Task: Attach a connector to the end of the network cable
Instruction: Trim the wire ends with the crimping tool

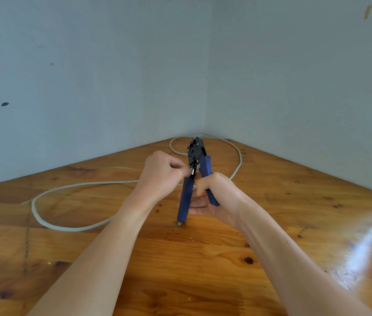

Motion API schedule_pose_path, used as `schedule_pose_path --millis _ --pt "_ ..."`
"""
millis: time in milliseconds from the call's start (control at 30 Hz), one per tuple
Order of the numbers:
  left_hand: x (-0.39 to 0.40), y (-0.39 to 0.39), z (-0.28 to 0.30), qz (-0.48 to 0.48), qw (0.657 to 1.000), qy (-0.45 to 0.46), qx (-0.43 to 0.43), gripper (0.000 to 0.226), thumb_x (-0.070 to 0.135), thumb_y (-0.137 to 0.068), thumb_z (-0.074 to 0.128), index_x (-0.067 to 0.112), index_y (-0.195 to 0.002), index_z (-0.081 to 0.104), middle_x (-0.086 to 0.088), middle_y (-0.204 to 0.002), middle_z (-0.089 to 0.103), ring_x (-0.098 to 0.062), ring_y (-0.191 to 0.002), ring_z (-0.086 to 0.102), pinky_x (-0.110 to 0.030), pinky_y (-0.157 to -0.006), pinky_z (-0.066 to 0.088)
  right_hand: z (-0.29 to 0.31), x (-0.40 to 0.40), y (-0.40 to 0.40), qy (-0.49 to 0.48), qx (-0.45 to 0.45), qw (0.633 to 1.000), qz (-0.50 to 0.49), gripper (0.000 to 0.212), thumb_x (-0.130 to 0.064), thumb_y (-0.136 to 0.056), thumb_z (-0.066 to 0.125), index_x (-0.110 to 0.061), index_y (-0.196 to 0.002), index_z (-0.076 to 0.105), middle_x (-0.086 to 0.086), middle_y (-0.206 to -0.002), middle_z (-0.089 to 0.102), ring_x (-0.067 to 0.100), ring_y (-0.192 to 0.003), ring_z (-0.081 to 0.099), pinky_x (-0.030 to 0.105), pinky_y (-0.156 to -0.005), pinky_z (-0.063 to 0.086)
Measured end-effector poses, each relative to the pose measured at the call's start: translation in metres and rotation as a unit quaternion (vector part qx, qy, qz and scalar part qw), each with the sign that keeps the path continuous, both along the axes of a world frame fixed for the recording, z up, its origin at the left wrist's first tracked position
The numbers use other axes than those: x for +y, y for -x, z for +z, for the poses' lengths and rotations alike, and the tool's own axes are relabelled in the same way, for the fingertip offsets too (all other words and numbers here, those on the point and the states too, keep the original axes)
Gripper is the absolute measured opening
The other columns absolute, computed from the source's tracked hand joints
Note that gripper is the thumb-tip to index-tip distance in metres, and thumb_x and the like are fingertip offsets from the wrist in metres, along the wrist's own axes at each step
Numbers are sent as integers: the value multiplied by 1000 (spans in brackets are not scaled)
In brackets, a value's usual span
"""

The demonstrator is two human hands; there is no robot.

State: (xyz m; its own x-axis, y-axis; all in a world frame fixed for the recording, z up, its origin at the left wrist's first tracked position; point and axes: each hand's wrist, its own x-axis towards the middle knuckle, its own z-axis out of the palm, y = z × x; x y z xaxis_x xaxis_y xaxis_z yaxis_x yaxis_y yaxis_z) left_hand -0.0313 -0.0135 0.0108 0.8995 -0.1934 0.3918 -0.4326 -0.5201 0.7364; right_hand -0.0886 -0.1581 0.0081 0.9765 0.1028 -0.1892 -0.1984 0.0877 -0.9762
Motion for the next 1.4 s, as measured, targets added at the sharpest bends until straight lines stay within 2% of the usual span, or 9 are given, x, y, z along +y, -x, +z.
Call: schedule_pose_path --millis 67,200,267,333,467,600,800,1000,1400 --pt "0 1 0 3 1000 -3 7 22 17 -84 74 31 -68 78 23 -67 70 14 -77 63 -9 -61 42 0 0 0 2 -2 1000 4 49 9 -82 44 -1 -130 52 23 -105 64 47 -108 68 59 -96 54" --pt "0 1 0 11 1000 -7 13 18 17 -83 74 25 -68 80 3 -75 77 -11 -78 67 -21 -69 51 -1 0 1 26 -1 1000 11 48 7 -82 47 -2 -129 52 28 -112 68 45 -103 70 53 -88 59" --pt "1 1 0 7 1000 -9 22 16 17 -82 73 19 -68 80 -5 -74 75 -19 -67 64 -28 -69 52 -2 0 1 42 -2 999 13 47 6 -81 47 -2 -127 52 27 -107 69 44 -101 71 56 -90 58" --pt "1 0 0 5 1000 -13 24 15 17 -82 73 15 -68 79 -16 -76 73 -16 -67 58 -31 -68 49 -2 0 1 52 -3 999 15 47 6 -81 47 -3 -127 51 24 -104 68 45 -102 71 58 -91 57" --pt "1 0 1 15 1000 -16 20 16 17 -81 73 20 -67 80 -11 -79 75 -25 -73 67 -35 -68 55 -1 0 1 74 -9 997 19 45 6 -82 47 -6 -126 49 24 -106 67 44 -106 69 56 -91 58" --pt "1 0 0 9 999 -19 30 15 17 -80 72 13 -66 78 -24 -86 72 -17 -68 53 -31 -66 43 -2 1 2 93 -13 995 16 41 6 -84 47 -8 -122 47 27 -115 68 40 -103 71 51 -87 61" --pt "1 1 2 13 999 -9 32 17 16 -81 71 20 -67 80 -11 -79 76 -23 -76 69 -40 -72 56 -4 3 1 107 -30 994 21 36 6 -85 47 -9 -118 47 20 -98 67 34 -89 70 47 -79 62" --pt "0 2 1 4 998 25 53 21 12 -81 72 25 -66 78 11 -75 75 -1 -81 67 -16 -66 43 -7 3 -1 119 -52 991 8 27 5 -85 48 -8 -109 49 15 -89 66 31 -81 68 43 -72 63" --pt "-1 -1 -3 0 996 59 71 21 10 -82 71 25 -69 78 12 -82 73 -1 -89 65 -19 -73 44 -11 9 -4 150 -69 986 -18 21 7 -87 48 -10 -100 47 17 -87 65 33 -79 67 52 -81 60"
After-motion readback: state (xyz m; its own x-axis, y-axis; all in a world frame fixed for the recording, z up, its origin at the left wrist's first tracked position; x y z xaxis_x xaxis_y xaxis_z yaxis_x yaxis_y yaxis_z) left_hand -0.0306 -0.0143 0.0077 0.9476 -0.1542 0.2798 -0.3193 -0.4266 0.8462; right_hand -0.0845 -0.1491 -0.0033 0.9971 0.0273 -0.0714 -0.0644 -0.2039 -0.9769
